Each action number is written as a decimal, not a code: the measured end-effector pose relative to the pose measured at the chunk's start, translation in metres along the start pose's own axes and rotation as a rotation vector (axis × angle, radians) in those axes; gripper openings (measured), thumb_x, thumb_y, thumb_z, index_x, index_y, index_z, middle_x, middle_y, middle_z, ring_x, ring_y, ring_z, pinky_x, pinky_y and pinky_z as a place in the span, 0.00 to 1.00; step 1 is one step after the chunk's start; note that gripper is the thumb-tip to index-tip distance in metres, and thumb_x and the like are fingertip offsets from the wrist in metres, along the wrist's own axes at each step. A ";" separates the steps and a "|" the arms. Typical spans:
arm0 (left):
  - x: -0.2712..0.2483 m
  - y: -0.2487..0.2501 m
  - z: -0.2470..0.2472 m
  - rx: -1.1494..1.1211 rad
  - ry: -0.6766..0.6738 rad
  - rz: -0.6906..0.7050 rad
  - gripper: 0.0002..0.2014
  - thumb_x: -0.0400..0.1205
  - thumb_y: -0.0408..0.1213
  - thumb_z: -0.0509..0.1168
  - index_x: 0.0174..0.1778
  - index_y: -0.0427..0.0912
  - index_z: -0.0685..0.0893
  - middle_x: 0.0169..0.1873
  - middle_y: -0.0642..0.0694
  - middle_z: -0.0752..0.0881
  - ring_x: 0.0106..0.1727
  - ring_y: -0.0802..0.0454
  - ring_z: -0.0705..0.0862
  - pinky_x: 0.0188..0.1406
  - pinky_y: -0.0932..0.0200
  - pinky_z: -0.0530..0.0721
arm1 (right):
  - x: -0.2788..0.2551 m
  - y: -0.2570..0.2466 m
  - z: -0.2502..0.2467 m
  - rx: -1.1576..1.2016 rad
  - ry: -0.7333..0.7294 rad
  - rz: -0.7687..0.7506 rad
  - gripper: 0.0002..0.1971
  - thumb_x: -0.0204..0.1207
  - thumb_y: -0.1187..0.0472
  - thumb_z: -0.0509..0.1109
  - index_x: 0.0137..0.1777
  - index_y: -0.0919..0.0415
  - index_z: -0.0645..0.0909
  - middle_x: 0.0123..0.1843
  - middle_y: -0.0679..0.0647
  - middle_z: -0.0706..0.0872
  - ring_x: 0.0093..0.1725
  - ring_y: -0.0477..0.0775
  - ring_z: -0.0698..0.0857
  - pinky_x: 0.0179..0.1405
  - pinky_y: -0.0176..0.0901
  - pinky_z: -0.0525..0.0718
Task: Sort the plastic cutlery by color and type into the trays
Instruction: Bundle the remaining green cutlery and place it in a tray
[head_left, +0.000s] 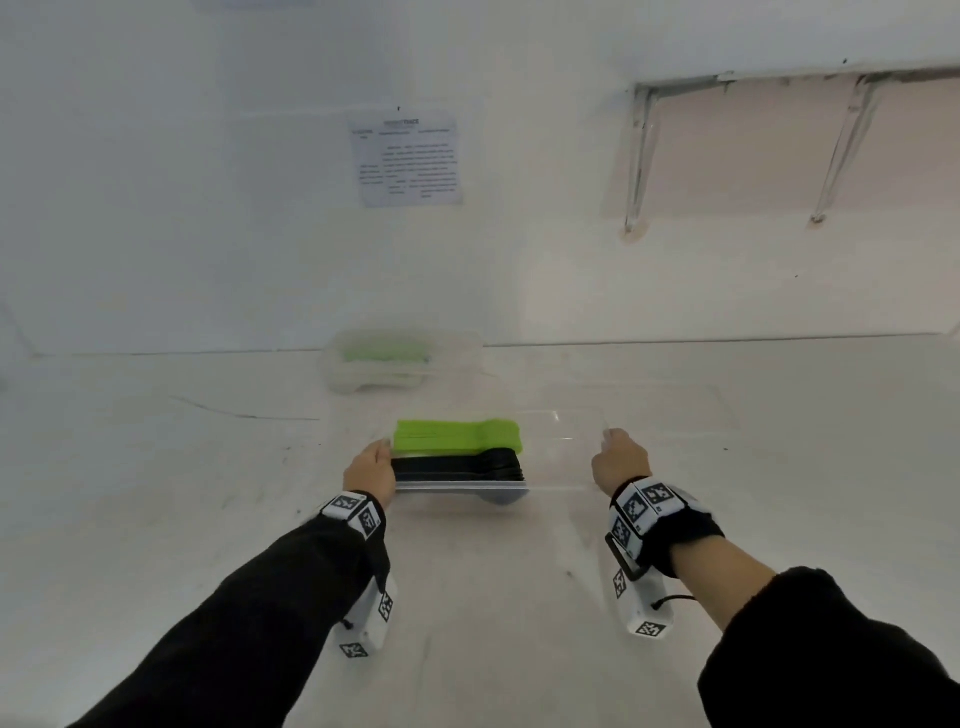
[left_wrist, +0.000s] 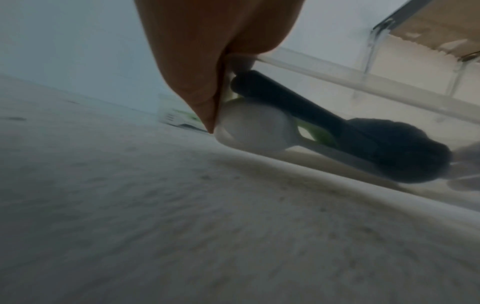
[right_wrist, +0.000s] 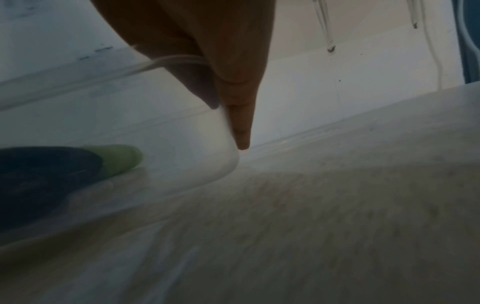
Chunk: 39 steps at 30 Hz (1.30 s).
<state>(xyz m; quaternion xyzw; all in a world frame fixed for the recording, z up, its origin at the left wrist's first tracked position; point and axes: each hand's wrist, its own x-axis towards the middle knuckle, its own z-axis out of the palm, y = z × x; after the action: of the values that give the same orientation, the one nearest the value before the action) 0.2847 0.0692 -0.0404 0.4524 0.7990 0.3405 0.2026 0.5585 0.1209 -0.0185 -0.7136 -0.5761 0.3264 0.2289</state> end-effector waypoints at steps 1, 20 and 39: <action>-0.004 -0.009 -0.007 0.012 0.001 -0.017 0.20 0.89 0.37 0.48 0.71 0.33 0.76 0.71 0.34 0.76 0.71 0.37 0.74 0.68 0.55 0.67 | -0.008 -0.002 0.008 0.014 -0.014 0.001 0.20 0.80 0.72 0.55 0.73 0.70 0.67 0.71 0.67 0.75 0.69 0.65 0.76 0.61 0.46 0.76; -0.005 0.019 -0.035 0.131 0.000 -0.131 0.22 0.88 0.36 0.48 0.74 0.27 0.68 0.74 0.30 0.70 0.74 0.35 0.69 0.70 0.53 0.66 | -0.010 -0.010 0.012 -0.103 -0.166 -0.014 0.17 0.85 0.57 0.53 0.65 0.69 0.71 0.70 0.68 0.76 0.56 0.60 0.76 0.50 0.41 0.69; -0.004 0.264 0.170 0.316 -0.344 0.000 0.20 0.86 0.36 0.53 0.72 0.31 0.71 0.74 0.35 0.72 0.73 0.39 0.72 0.67 0.56 0.71 | 0.128 0.077 -0.156 -0.291 -0.071 0.059 0.21 0.85 0.67 0.51 0.77 0.64 0.66 0.78 0.57 0.70 0.76 0.57 0.71 0.69 0.38 0.70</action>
<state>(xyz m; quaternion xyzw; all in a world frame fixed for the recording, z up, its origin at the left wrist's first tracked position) 0.5488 0.2215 0.0355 0.5298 0.7961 0.1292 0.2625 0.7401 0.2348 0.0080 -0.7438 -0.6038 0.2713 0.0927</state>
